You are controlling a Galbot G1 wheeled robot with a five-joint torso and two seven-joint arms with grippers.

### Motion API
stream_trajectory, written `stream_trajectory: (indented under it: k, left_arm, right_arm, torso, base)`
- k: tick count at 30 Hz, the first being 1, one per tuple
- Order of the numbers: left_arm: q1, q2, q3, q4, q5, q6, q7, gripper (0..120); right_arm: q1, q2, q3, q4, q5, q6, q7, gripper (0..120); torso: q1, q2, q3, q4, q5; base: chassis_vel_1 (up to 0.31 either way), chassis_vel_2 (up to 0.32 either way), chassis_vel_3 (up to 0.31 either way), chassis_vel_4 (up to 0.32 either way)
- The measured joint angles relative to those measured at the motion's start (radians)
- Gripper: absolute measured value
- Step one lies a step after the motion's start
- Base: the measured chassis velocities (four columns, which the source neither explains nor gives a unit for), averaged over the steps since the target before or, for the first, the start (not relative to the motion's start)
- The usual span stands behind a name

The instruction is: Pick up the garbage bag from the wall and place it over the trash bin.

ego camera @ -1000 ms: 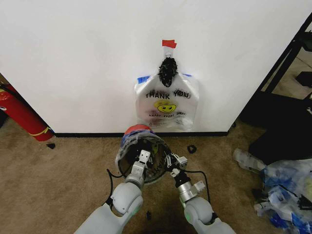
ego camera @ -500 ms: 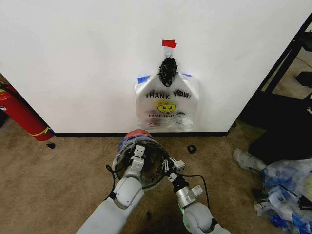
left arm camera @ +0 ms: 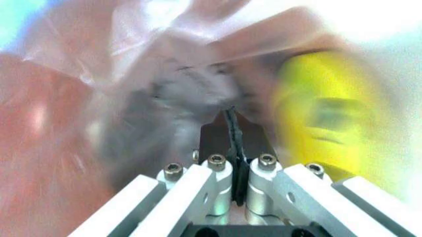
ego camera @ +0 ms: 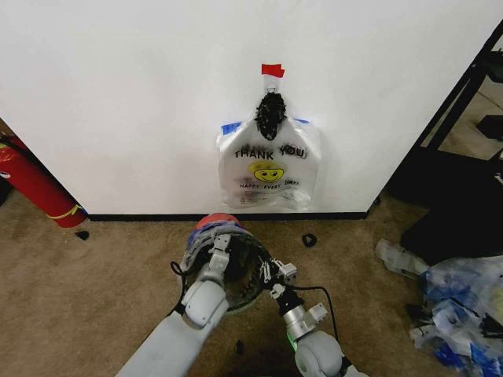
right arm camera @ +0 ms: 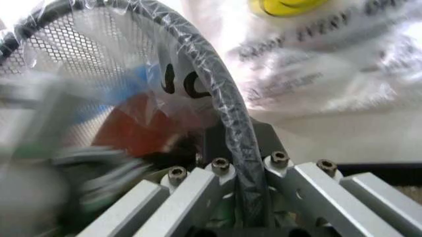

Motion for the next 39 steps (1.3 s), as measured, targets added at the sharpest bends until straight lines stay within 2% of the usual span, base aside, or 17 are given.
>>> stream_trajectory:
  k: [2,4,5,8,9,13,16,17,18,23,25,29,30,32,34,39]
  left_arm:
    - [0.021,0.009,0.002,-0.026,-0.006,-0.007,0.016,0]
    - [0.070,0.031,0.002,-0.085,-0.021,-0.018,0.051,0]
    - [0.119,0.059,-0.005,-0.146,-0.037,-0.023,0.083,0]
    - [0.217,0.130,-0.047,-0.282,-0.074,-0.024,0.157,11]
    - [0.217,0.130,-0.047,-0.282,-0.074,-0.024,0.157,11]
    - [0.335,0.217,-0.128,-0.441,-0.076,-0.012,0.211,28]
    - [0.409,0.264,-0.179,-0.508,-0.054,-0.014,0.221,39]
    - [0.409,0.264,-0.179,-0.508,-0.054,-0.014,0.221,39]
    - [0.430,0.278,-0.195,-0.519,-0.041,-0.016,0.217,45]
    - [0.458,0.305,-0.262,-0.496,0.001,0.006,0.175,66]
    - [0.453,0.303,-0.264,-0.483,0.003,0.009,0.171,69]
    - [0.402,0.275,-0.263,-0.390,0.024,0.006,0.148,84]
    - [0.402,0.275,-0.263,-0.390,0.024,0.006,0.148,84]
    - [0.369,0.259,-0.261,-0.336,0.033,0.002,0.137,95]
    - [0.333,0.245,-0.259,-0.272,0.047,-0.002,0.130,100]
    - [0.296,0.237,-0.258,-0.200,0.089,-0.016,0.130,100]
  right_arm:
    - [0.009,0.005,0.003,-0.011,0.024,-0.004,-0.005,0]
    - [0.030,0.014,0.011,-0.032,0.090,-0.025,-0.021,0]
    - [0.045,0.016,0.018,-0.050,0.158,-0.050,-0.044,0]
    - [0.073,0.006,0.042,-0.087,0.337,-0.109,-0.100,0]
    - [0.073,0.006,0.042,-0.087,0.337,-0.109,-0.100,0]
    - [0.090,-0.012,0.072,-0.110,0.507,-0.160,-0.122,0]
    - [0.086,-0.019,0.082,-0.092,0.578,-0.178,-0.089,0]
    - [0.086,-0.019,0.082,-0.092,0.578,-0.178,-0.089,0]
    - [0.082,-0.020,0.083,-0.077,0.596,-0.185,-0.069,0]
    - [0.056,-0.015,0.088,-0.004,0.663,-0.214,0.023,0]
    - [0.050,-0.015,0.090,0.009,0.673,-0.219,0.034,0]
    - [0.011,-0.026,0.093,0.077,0.690,-0.245,0.075,0]
    - [0.011,-0.026,0.093,0.077,0.690,-0.245,0.075,0]
    - [-0.012,-0.037,0.093,0.115,0.691,-0.258,0.095,0]
    - [-0.042,-0.052,0.095,0.166,0.694,-0.272,0.122,0]
    - [-0.083,-0.073,0.096,0.245,0.688,-0.295,0.164,0]
  torso:
    - [0.000,0.000,0.000,-0.0001,0.0000]
    - [0.000,0.000,0.000,0.0002,0.0001]
    - [0.000,0.000,0.000,0.0003,0.0000]
    - [0.000,0.000,0.000,0.0002,0.0001]
    - [0.000,0.000,0.000,0.0002,0.0001]
    - [0.000,0.000,0.000,-0.0001,0.0001]
    - [0.000,0.000,0.000,0.0001,0.0000]
    - [0.000,0.000,0.000,0.0001,0.0000]
    - [0.000,0.000,0.000,0.0000,0.0000]
    - [0.000,0.000,0.000,0.0001,0.0000]
    - [0.000,0.000,0.000,0.0001,0.0001]
    - [0.000,0.000,0.000,-0.0001,0.0000]
    - [0.000,0.000,0.000,-0.0001,0.0000]
    - [0.000,0.000,0.000,0.0000,0.0000]
    - [0.000,0.000,0.000,-0.0001,0.0000]
    - [0.000,0.000,0.000,0.0001,0.0001]
  base:
    - [0.000,0.000,0.000,0.000]
    - [0.000,0.000,0.000,0.000]
    - [0.000,0.000,0.000,0.000]
    - [0.000,0.000,0.000,0.000]
    - [0.000,0.000,0.000,0.000]
    - [0.000,0.000,0.000,0.000]
    - [0.000,0.000,0.000,0.000]
    - [0.000,0.000,0.000,0.000]
    - [0.000,0.000,0.000,0.000]
    - [0.000,0.000,0.000,0.000]
    - [0.000,0.000,0.000,0.000]
    - [0.000,0.000,0.000,0.000]
    - [0.000,0.000,0.000,0.000]
    - [0.000,0.000,0.000,0.000]
    - [0.000,0.000,0.000,0.000]
    - [0.000,0.000,0.000,0.000]
